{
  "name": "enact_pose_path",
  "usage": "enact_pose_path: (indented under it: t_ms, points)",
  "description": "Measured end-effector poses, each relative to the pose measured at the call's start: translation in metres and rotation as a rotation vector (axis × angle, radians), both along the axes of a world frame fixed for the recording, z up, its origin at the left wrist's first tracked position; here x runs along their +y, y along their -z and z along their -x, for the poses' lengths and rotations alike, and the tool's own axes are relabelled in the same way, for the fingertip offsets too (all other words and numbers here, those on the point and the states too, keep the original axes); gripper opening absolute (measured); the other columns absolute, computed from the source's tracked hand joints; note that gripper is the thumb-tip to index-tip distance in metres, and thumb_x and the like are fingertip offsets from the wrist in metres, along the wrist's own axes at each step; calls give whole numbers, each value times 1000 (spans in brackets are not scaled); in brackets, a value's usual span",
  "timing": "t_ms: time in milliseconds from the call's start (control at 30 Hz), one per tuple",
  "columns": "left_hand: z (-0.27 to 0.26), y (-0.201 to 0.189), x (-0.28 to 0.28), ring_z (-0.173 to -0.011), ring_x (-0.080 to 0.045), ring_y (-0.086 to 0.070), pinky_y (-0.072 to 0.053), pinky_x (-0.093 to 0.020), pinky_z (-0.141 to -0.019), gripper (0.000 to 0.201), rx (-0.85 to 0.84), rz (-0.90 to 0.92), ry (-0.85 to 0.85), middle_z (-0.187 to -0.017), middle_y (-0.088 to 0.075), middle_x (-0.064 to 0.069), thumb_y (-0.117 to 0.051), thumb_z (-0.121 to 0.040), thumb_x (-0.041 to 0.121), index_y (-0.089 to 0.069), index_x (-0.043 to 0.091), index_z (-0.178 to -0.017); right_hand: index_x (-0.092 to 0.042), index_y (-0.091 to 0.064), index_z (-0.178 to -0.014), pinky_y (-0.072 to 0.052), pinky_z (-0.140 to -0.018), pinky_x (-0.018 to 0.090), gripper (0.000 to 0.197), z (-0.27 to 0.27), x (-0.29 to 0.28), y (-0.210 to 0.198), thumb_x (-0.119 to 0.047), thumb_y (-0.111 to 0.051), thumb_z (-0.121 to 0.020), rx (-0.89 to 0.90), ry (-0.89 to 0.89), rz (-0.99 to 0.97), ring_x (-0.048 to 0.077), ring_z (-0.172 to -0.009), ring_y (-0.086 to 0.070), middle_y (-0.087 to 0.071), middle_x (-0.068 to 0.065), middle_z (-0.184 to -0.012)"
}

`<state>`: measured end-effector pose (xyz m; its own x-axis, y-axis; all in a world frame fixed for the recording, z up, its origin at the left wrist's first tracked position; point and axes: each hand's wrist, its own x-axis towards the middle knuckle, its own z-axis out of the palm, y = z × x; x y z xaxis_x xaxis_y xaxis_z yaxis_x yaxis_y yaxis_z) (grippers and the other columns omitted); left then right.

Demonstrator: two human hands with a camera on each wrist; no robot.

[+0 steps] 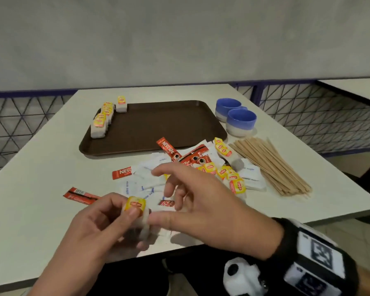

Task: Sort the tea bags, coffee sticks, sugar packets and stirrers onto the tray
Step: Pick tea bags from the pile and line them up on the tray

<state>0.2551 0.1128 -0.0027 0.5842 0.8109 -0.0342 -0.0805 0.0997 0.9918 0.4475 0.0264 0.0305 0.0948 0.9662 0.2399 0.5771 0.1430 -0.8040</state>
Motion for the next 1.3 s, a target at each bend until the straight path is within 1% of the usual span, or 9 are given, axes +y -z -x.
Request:
enact_pose_path:
  t_ms: [133,233,367,533,767,867,967,1100,1300]
  points:
    - [2,3,10,-57,-36,-68,-54,-32,-42,13,-113,72,-99,-78,-70,-29,-57,-84,12,-62,0,-80,-30,-72,-106,-50,-62,22,27,-54,-38,11,-41,-77,-81,285,363,-238,10,-69,-54,-61,-3,-83]
    - [0,6,15,-60,-31,-72,-50,-24,-41,19,-149,69,-135,-72,-69,-21,-55,-83,13,-58,-3,-91,-29,-73,-96,-49,-63,22,13,-91,-56,34,-35,-74,-84,237,555,-251,12,-71,-54,-61,4,-79]
    - [-3,8,16,-58,-25,-72,-56,-24,-44,24,-98,33,-122,-71,-70,-19,-55,-83,18,-61,0,-98,-25,-74,-96,-47,-65,17,10,-103,-63,53,-18,-74,-89,211,490,-215,11,-72,-55,-61,8,-80]
    - [-2,11,17,-67,-28,-75,-60,-26,-52,27,-108,78,-161,-83,-74,-22,-54,-89,19,-64,1,-106,-25,-75,-112,-45,-66,21,27,-104,-61,53,-32,-69,-86,222,380,-215,15,-72,-51,-55,8,-79]
    - [-2,10,17,-72,-32,-76,-62,-29,-54,25,-49,51,-141,-85,-74,-24,-52,-91,6,-76,11,-82,-37,-74,-115,-47,-64,32,26,-101,-54,65,-28,-73,-91,-118,434,-170,15,-69,-52,-51,-8,-82]
    - [-2,7,14,-76,-36,-76,-62,-29,-55,19,-66,51,-131,-86,-75,-23,-57,-81,11,-75,11,-87,-37,-74,-101,-44,-60,24,23,-100,-57,63,-20,-78,-87,-72,401,-174,15,-66,-50,-51,-10,-82]
    - [0,6,12,-78,-40,-75,-62,-31,-56,27,-107,63,-132,-92,-72,-22,-56,-82,9,-69,7,-106,-35,-72,-89,-42,-61,23,24,-98,-62,58,-13,-79,-84,18,382,-155,13,-66,-48,-52,-8,-80]
    - [0,1,8,-80,-42,-75,-63,-36,-59,41,-176,95,-107,-95,-66,-24,-54,-83,4,-60,10,-122,-27,-74,-85,-45,-65,23,10,-92,-74,41,-27,-79,-77,183,338,-85,16,-71,-54,-63,-3,-78]
    - [4,3,9,-102,-52,-68,-59,-47,-81,44,-259,164,-65,-117,-67,-35,-40,-86,-16,-45,21,-110,-18,-77,-85,-49,-62,21,24,-65,-68,-1,-36,-79,-69,223,214,19,15,-67,-60,-71,8,-78]
